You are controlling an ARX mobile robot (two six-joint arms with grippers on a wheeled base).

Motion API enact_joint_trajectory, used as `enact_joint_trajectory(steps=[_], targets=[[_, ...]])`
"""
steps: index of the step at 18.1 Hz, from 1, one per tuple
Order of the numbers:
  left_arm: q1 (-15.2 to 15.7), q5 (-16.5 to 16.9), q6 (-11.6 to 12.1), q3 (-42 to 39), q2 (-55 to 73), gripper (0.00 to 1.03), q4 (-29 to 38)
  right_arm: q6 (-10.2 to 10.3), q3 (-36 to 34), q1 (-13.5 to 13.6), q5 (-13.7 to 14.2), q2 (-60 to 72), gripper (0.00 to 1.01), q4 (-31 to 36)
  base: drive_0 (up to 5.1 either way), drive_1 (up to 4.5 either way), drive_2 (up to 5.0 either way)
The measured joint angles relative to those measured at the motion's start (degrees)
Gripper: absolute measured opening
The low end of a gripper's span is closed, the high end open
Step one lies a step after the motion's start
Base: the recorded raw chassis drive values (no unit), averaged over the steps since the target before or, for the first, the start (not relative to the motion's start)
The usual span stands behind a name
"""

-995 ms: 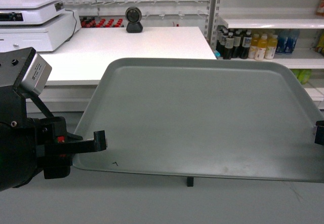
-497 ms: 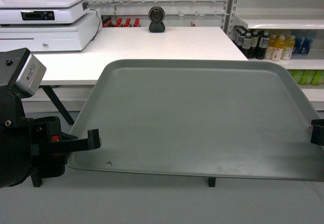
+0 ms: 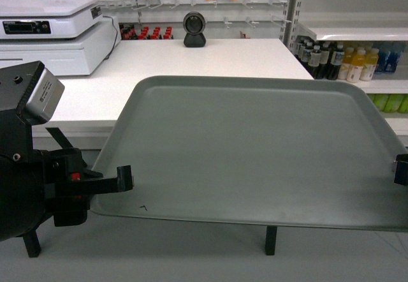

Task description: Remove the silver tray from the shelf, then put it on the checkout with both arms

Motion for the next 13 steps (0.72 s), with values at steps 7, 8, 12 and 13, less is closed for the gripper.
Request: enact_joint_trajectory(steps=[7, 8, 12, 13], targets=[[0.0, 0.0, 0.0, 0.0, 0.0, 0.03, 0.2, 0.0, 0.0, 0.0, 0.0, 0.0, 0.03, 0.1, 0.0, 4.18, -4.1], [0.0, 0.0, 0.0, 0.0, 0.0, 0.03, 0.1, 0.0, 0.0, 0.0, 0.0, 0.0, 0.03, 0.0, 0.1, 4.17, -4.1], [0.0, 0.0, 0.0, 0.0, 0.0, 0.03, 0.1, 0.0, 0.0, 0.0, 0.0, 0.0, 0.03, 0.0, 0.0, 4.13, -4.0], [0.0, 0.0, 0.0, 0.0, 0.0, 0.03, 0.1, 0.0, 0.0, 0.0, 0.0, 0.0, 0.03, 0.0, 0.0, 4.00, -4.0]])
